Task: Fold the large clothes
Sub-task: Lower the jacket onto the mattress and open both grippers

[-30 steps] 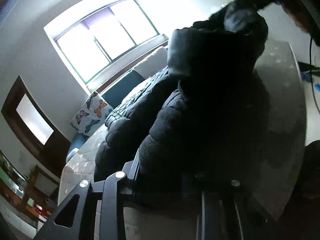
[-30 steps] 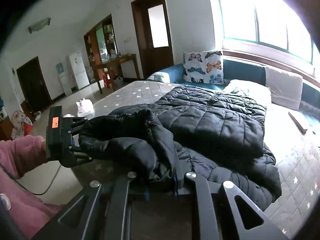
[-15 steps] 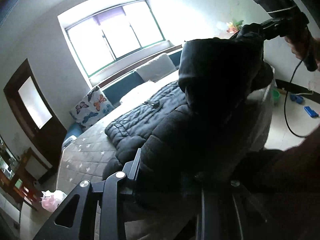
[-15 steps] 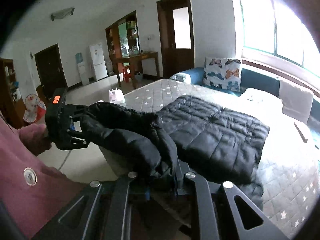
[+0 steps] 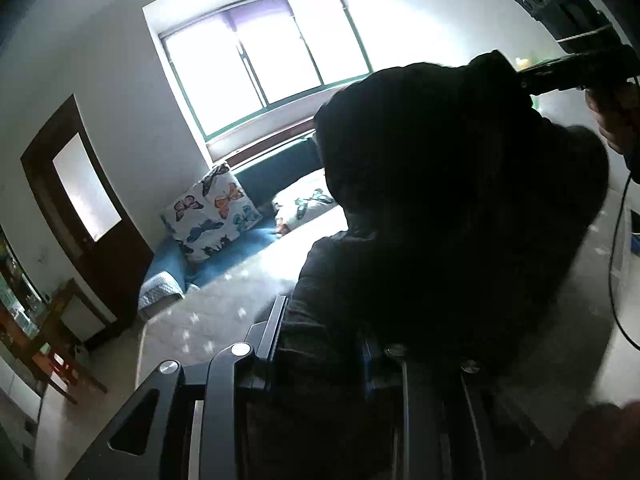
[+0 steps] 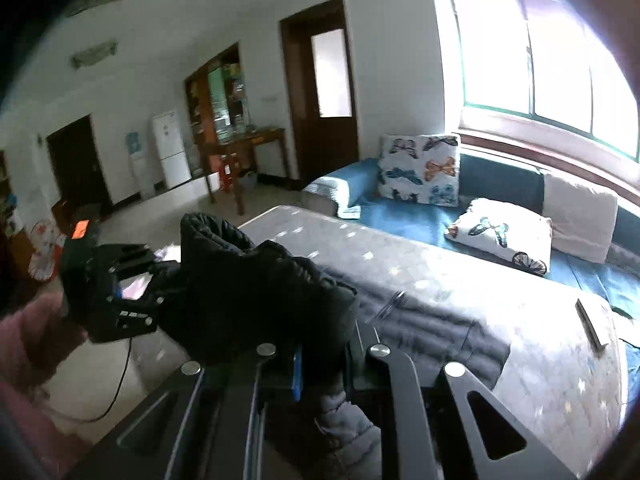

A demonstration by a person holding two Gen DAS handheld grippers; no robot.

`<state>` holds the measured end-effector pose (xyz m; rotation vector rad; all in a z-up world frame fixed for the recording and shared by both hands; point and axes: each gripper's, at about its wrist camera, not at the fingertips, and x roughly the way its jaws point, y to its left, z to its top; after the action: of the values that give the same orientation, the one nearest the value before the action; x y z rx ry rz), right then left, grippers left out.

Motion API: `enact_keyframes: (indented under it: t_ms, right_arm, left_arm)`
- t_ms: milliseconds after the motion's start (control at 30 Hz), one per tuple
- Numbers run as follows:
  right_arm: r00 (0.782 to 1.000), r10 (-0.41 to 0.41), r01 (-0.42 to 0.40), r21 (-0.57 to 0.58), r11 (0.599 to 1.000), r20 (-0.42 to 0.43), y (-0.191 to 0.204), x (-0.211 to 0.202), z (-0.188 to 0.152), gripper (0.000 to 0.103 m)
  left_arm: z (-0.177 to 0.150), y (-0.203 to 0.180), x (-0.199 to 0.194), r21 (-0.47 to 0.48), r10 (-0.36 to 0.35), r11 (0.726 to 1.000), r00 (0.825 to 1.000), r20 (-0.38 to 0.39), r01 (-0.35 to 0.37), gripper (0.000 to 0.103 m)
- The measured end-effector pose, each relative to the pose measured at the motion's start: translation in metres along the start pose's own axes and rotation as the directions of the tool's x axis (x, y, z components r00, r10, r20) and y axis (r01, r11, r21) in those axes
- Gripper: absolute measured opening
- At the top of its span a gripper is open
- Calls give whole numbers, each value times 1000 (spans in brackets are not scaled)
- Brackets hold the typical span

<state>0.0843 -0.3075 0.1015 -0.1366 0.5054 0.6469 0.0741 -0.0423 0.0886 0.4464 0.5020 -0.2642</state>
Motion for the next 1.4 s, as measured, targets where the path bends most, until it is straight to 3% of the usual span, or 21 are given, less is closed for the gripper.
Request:
enact_keyframes:
  t_ms: [200, 300, 567, 633, 767, 867, 900, 1033, 1167, 1300, 1400]
  right_arm:
    - [996, -54, 64, 143, 988, -72, -79, 93, 36, 16]
    - [990, -55, 82, 220, 972, -127, -114, 138, 34, 16]
    - [960, -13, 112, 339, 934, -281, -165, 246, -7, 16]
    - [952, -7, 122, 357, 926, -307, -173, 261, -17, 16]
    - [928, 27, 150, 442, 884, -371, -193, 278, -41, 18]
    - [944, -14, 175, 463, 869, -330, -199, 255, -32, 22]
    - [949, -27, 175, 453, 874, -315, -196, 243, -25, 27]
    - [945, -125, 230, 344, 910, -302, -180, 203, -1, 27]
    - [956, -129, 210, 308, 928, -265, -164, 161, 18, 27]
    - [943, -108, 176, 195, 965, -316, -133, 157, 10, 27]
    - [927, -93, 159, 155, 975, -362, -124, 177, -3, 27]
  left_arm:
    - [55, 36, 114, -2, 3, 1000, 996, -91, -3, 31]
    - [66, 48, 183, -30, -22, 999, 983, -184, 17, 32]
    - [31, 35, 271, -60, -56, 998, 935, -349, 38, 33]
    - [22, 36, 284, -76, -64, 996, 930, -363, 40, 38]
    - [7, 43, 299, -135, -69, 991, 922, -382, 18, 51]
    - [7, 47, 307, -163, -79, 987, 922, -379, 17, 53]
    - [8, 48, 303, -170, -79, 985, 926, -369, 17, 53]
    - [26, 71, 275, -203, -71, 979, 946, -316, 6, 55]
    - [45, 79, 228, -235, -88, 972, 964, -253, 27, 55]
    - [56, 63, 199, -271, -192, 954, 953, -234, 126, 55]
    - [53, 48, 202, -259, -213, 955, 942, -261, 144, 55]
